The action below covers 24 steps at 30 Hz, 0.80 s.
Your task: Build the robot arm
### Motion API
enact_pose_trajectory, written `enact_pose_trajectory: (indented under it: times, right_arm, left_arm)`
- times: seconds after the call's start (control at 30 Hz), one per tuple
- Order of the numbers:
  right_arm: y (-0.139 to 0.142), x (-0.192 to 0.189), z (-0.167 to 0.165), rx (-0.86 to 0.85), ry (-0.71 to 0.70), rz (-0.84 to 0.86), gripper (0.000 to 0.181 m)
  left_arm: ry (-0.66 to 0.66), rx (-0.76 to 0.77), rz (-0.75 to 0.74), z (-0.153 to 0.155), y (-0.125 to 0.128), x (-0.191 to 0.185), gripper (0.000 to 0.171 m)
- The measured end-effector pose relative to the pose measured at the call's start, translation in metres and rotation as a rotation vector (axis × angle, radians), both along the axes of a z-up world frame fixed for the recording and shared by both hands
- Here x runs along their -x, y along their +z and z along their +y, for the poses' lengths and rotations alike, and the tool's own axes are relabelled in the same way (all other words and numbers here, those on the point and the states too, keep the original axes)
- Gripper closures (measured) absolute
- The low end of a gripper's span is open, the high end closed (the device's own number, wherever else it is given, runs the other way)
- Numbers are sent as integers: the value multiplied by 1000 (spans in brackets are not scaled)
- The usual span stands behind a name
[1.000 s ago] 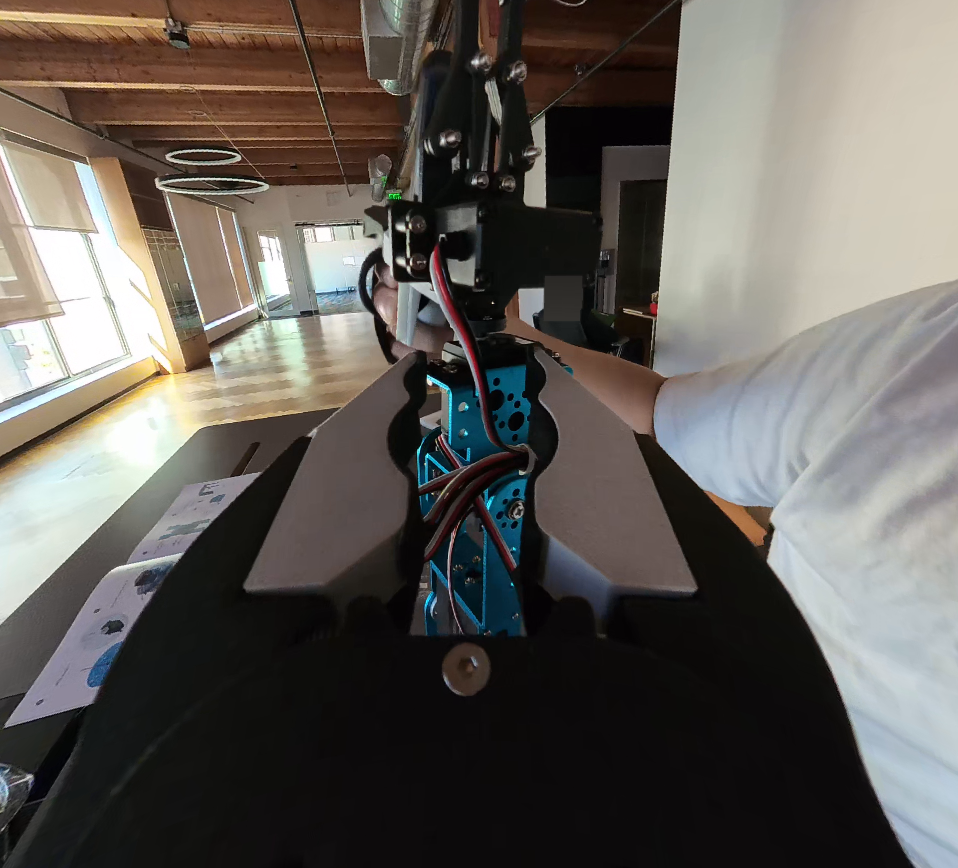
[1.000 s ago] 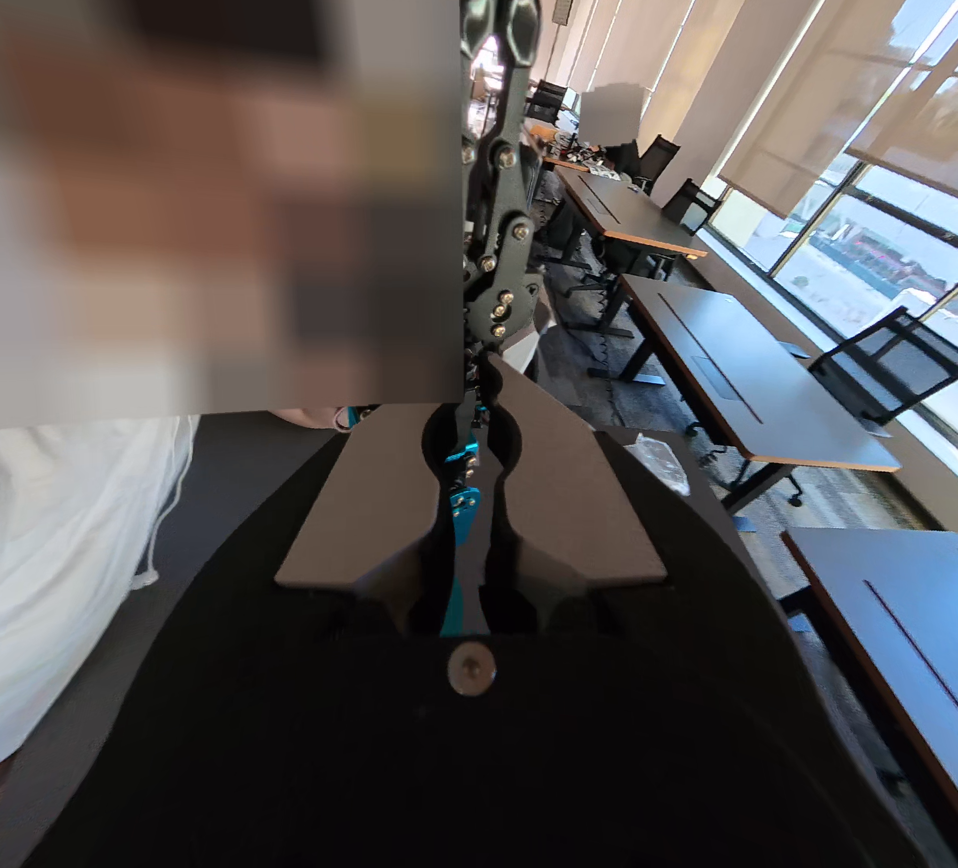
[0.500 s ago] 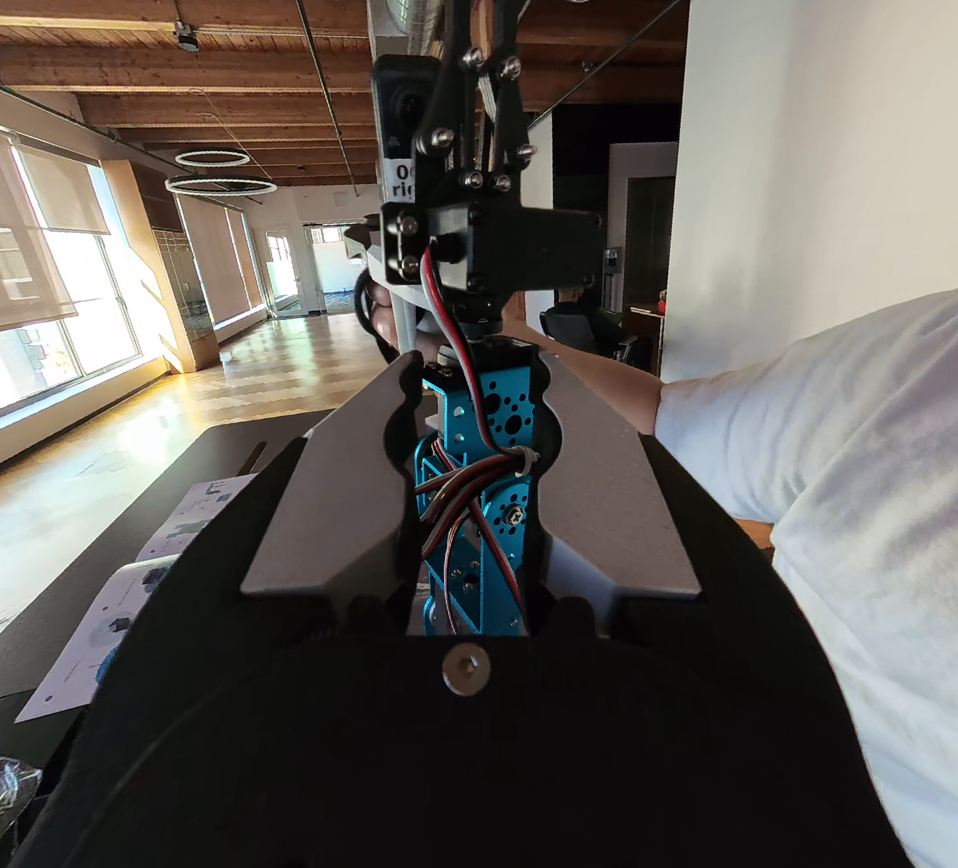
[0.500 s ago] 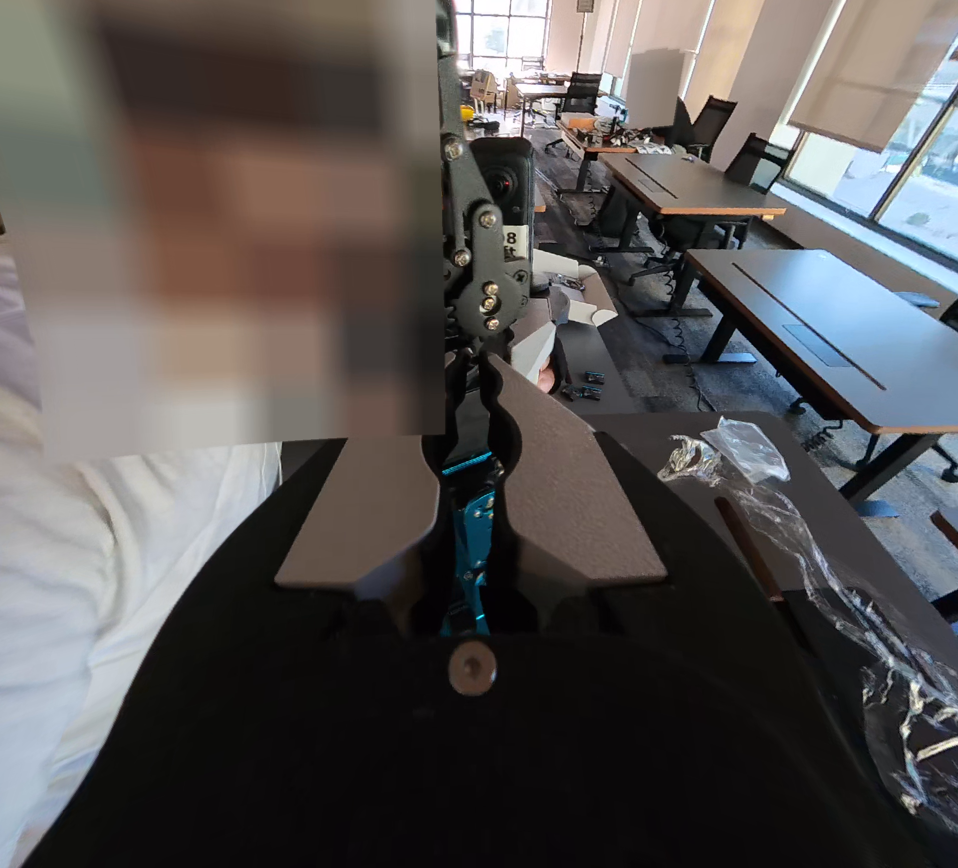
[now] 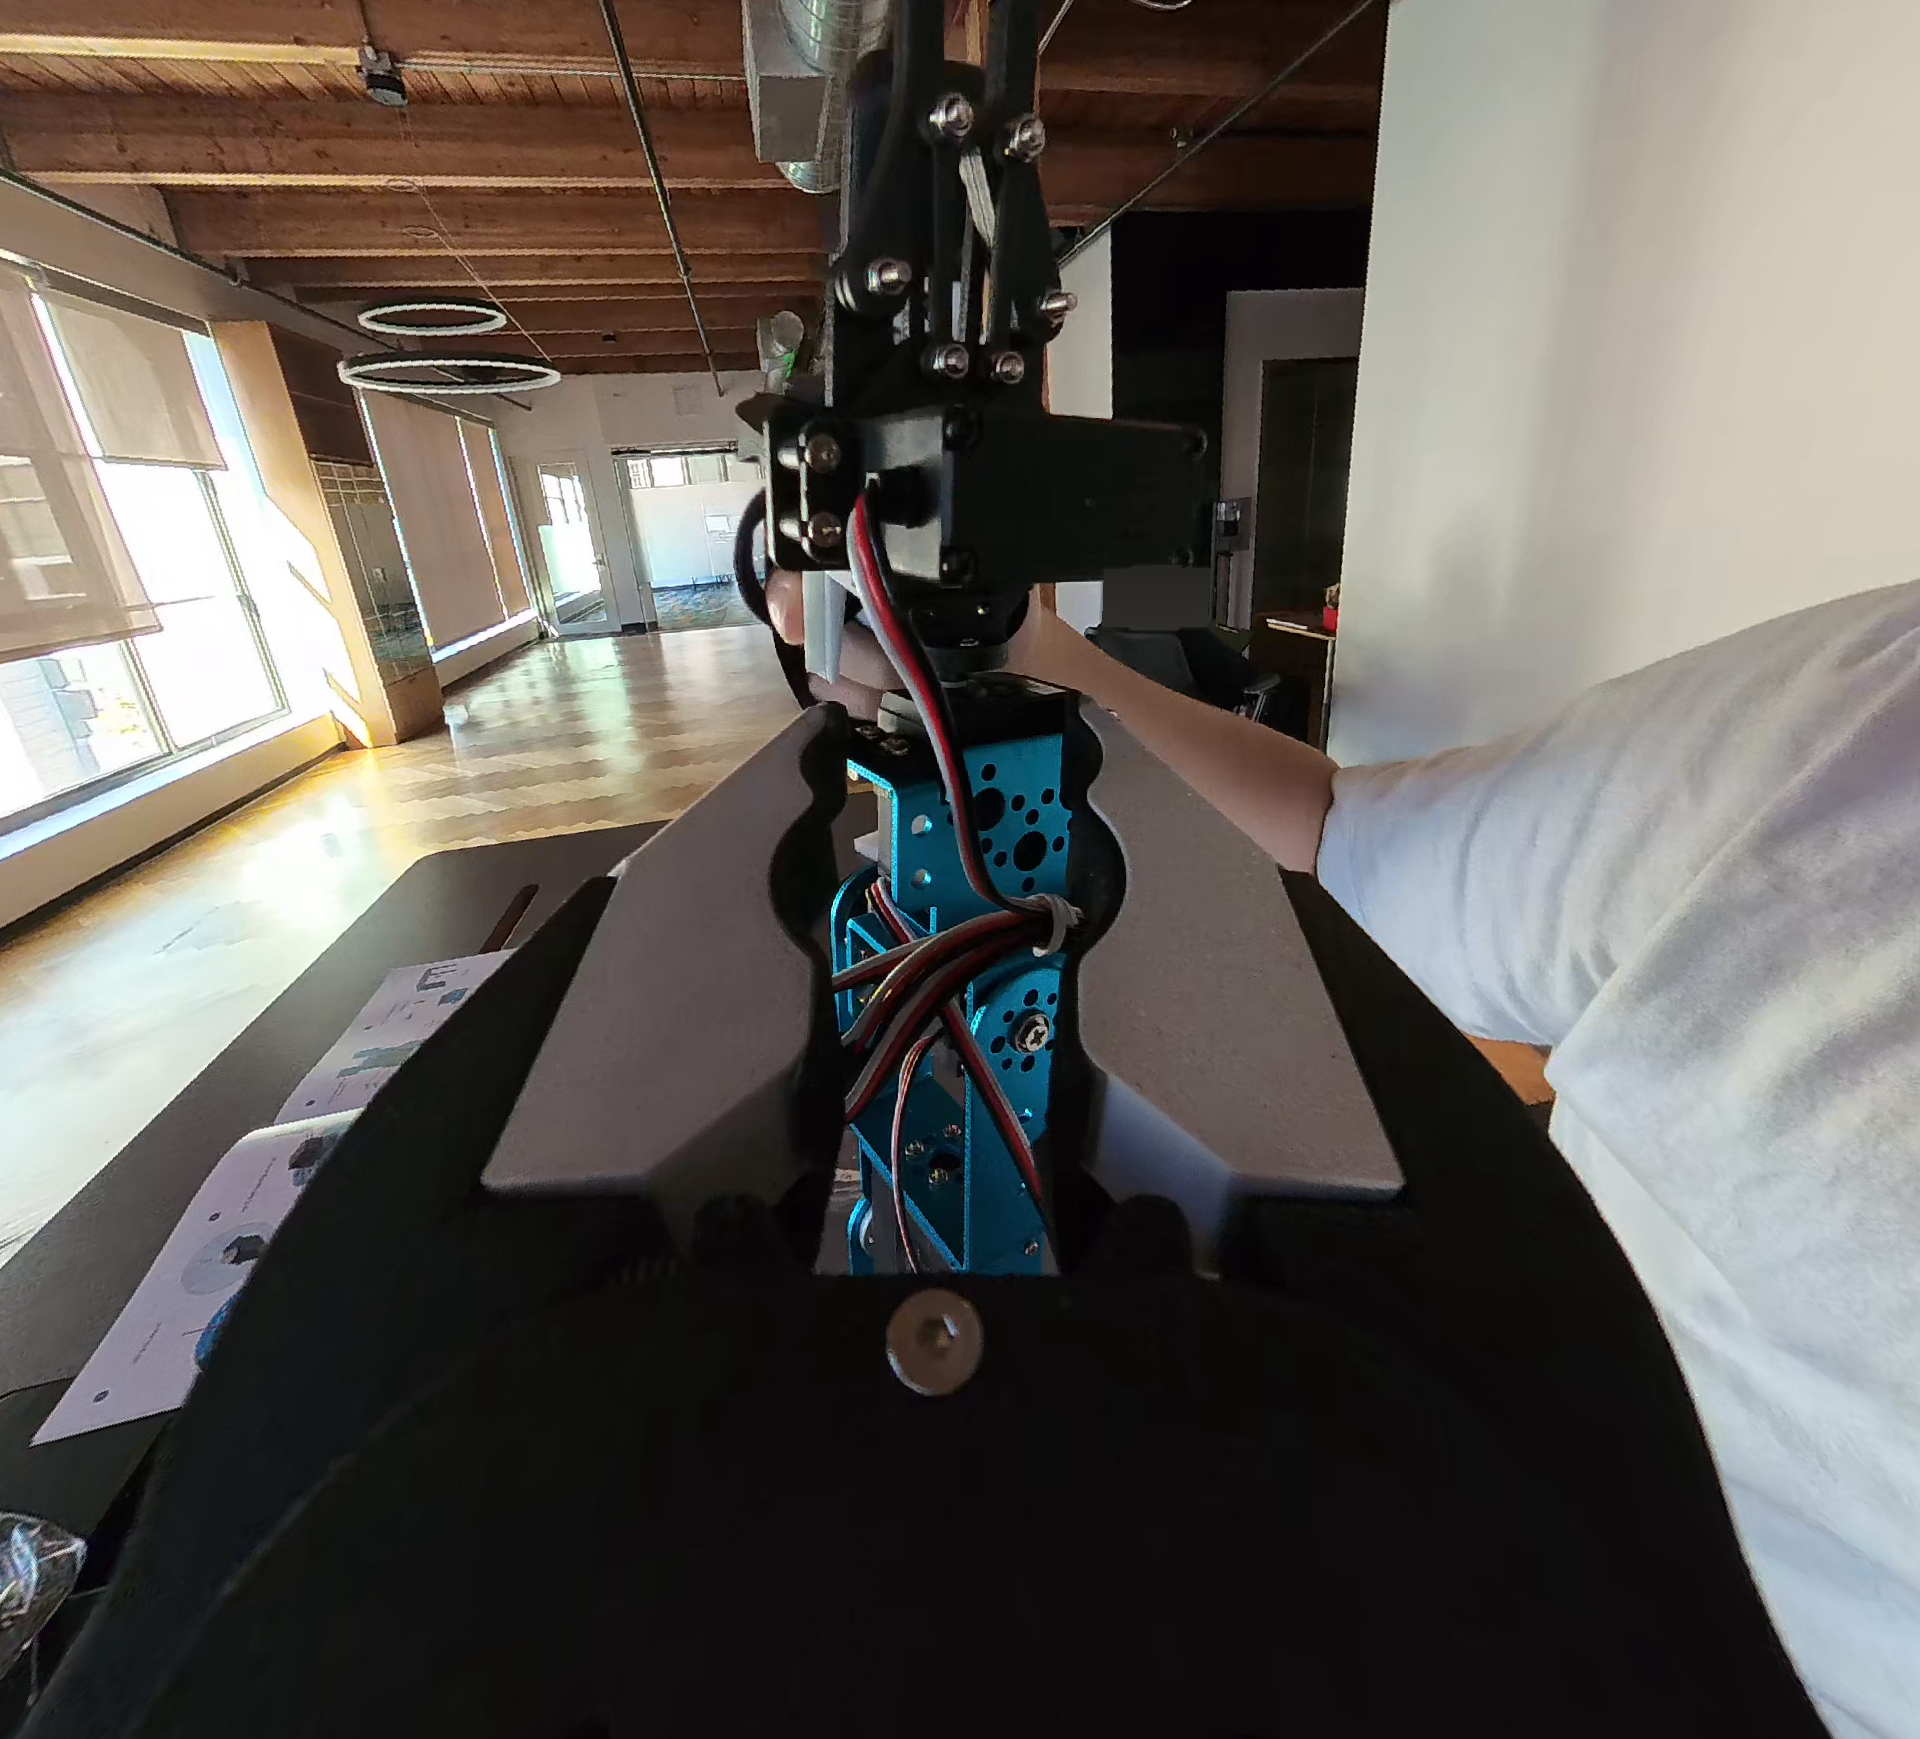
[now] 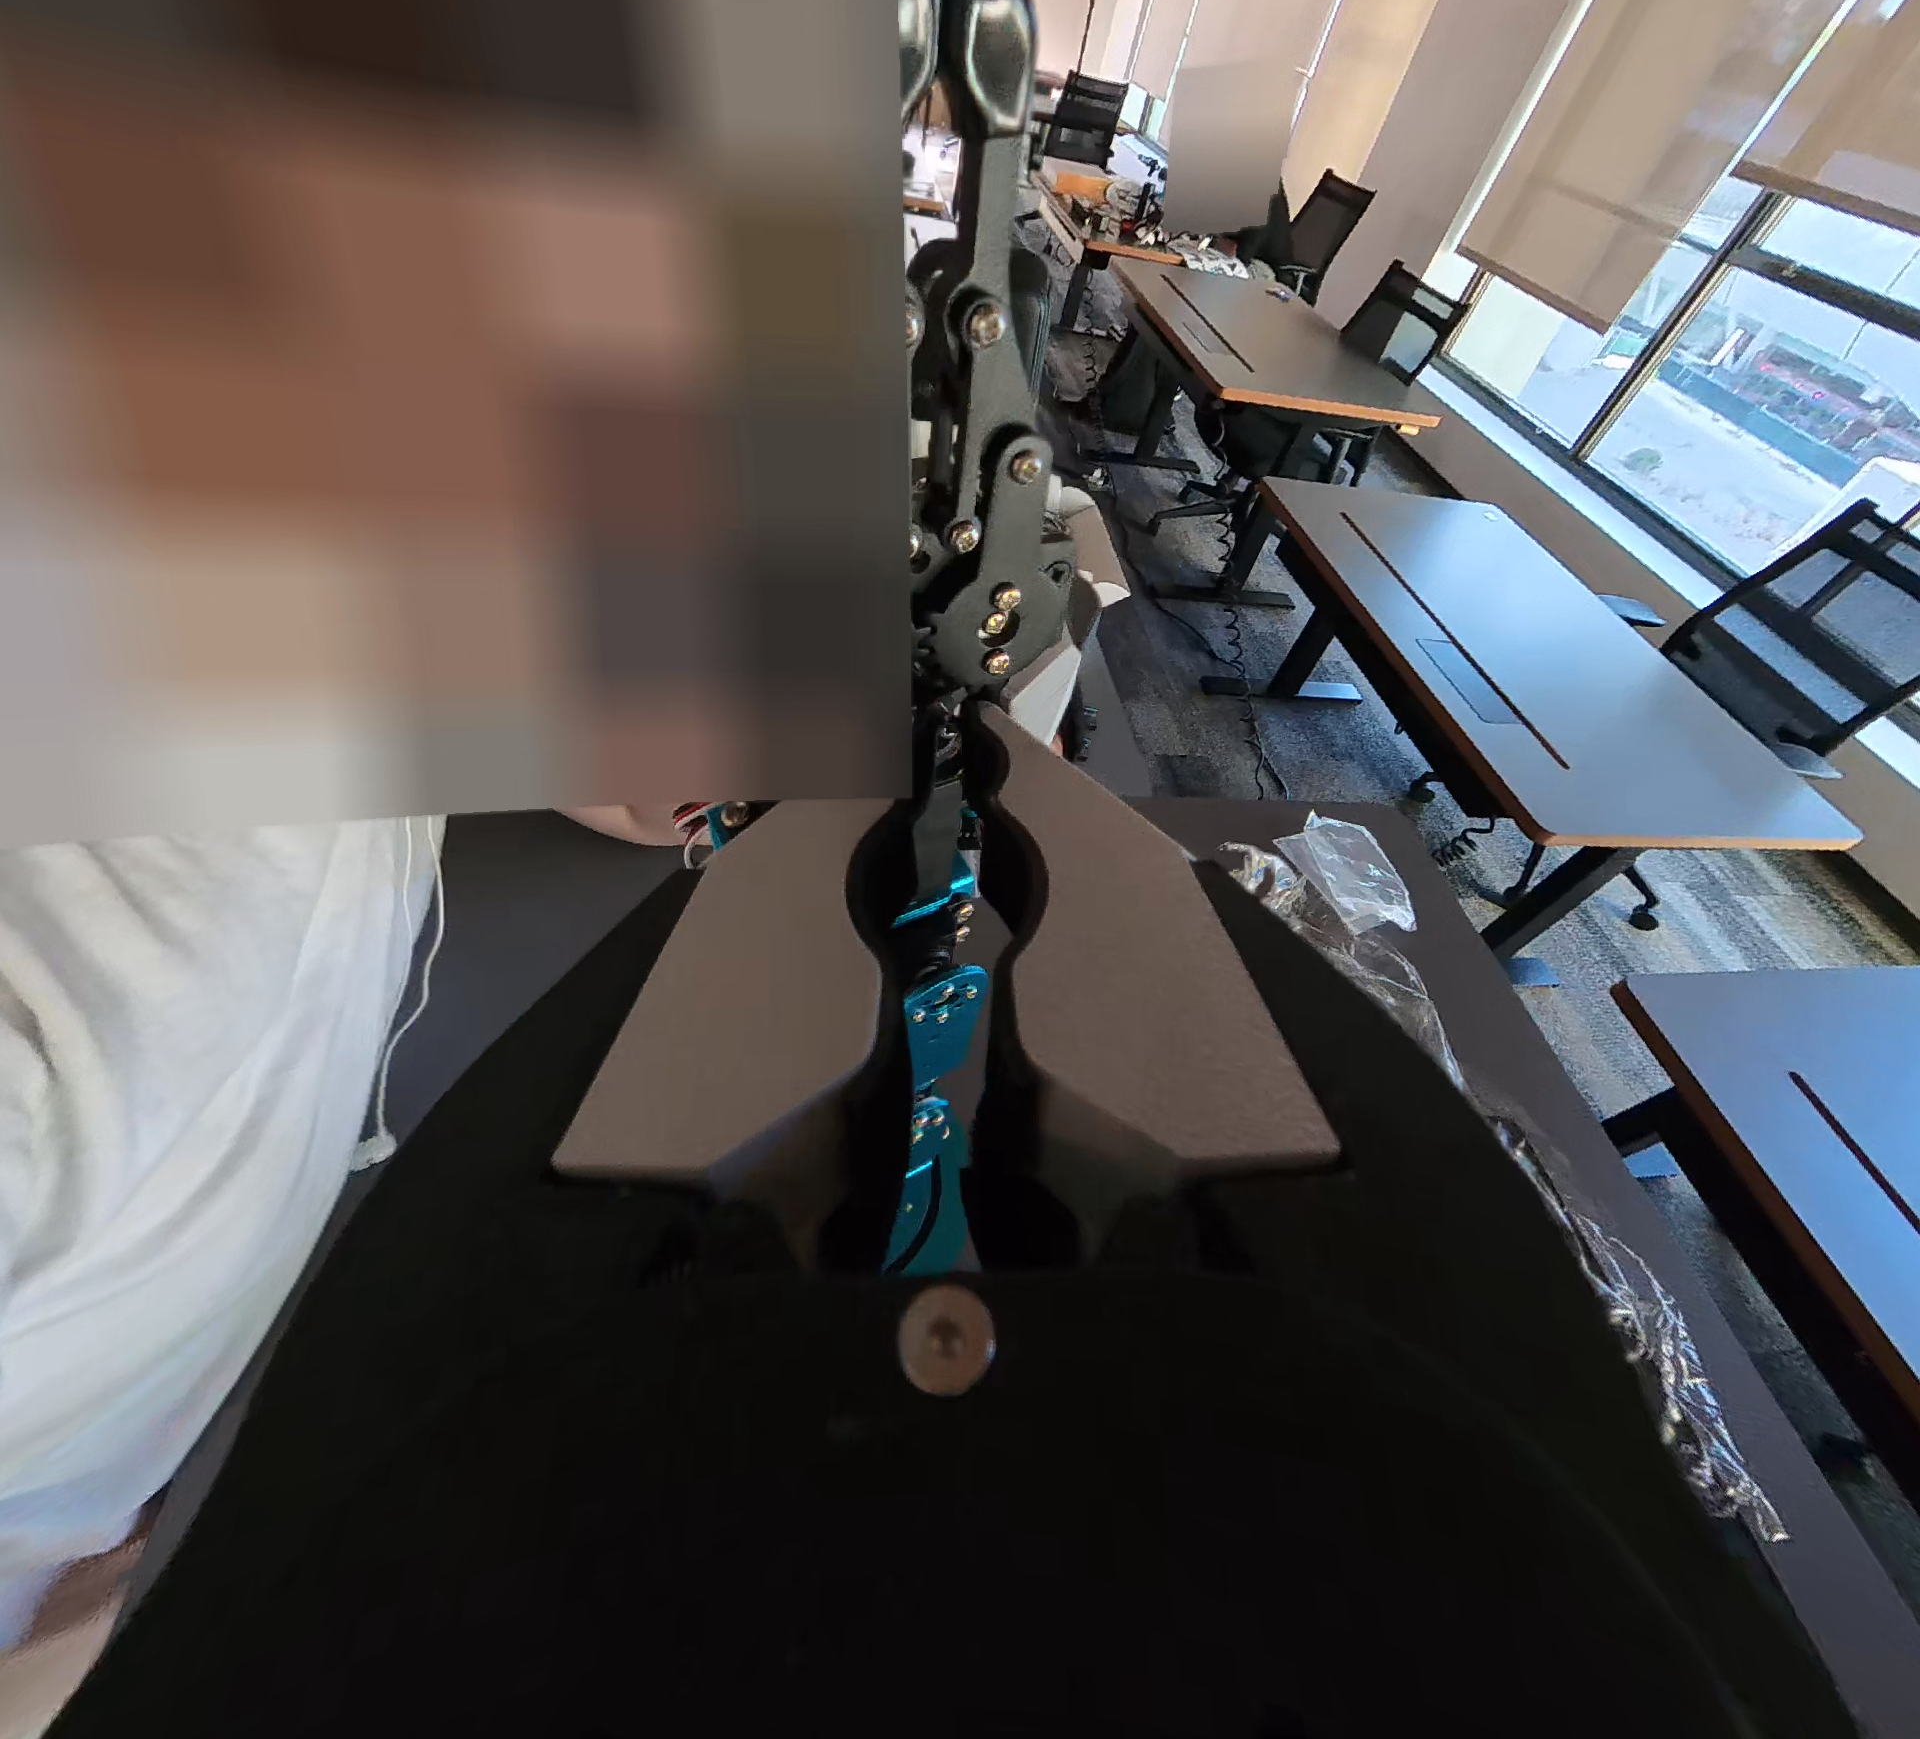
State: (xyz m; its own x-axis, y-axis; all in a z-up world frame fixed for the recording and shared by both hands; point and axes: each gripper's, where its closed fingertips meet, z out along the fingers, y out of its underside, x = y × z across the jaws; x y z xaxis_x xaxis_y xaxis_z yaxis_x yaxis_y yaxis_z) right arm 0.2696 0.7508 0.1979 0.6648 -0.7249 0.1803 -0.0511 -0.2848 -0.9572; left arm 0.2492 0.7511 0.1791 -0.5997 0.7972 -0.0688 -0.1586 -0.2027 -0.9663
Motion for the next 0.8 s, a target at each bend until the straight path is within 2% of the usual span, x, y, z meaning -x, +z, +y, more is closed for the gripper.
enact_pose_trajectory:
  times: [0.6,0.8]
  right_arm:
    - [2,7,-10,-45,-32,-1,179]
    - [-4,14,1,-44,17,13,179]
  left_arm:
    - [6,1,-8,0,0,1,131]
    - [4,1,-8,0,0,1,131]
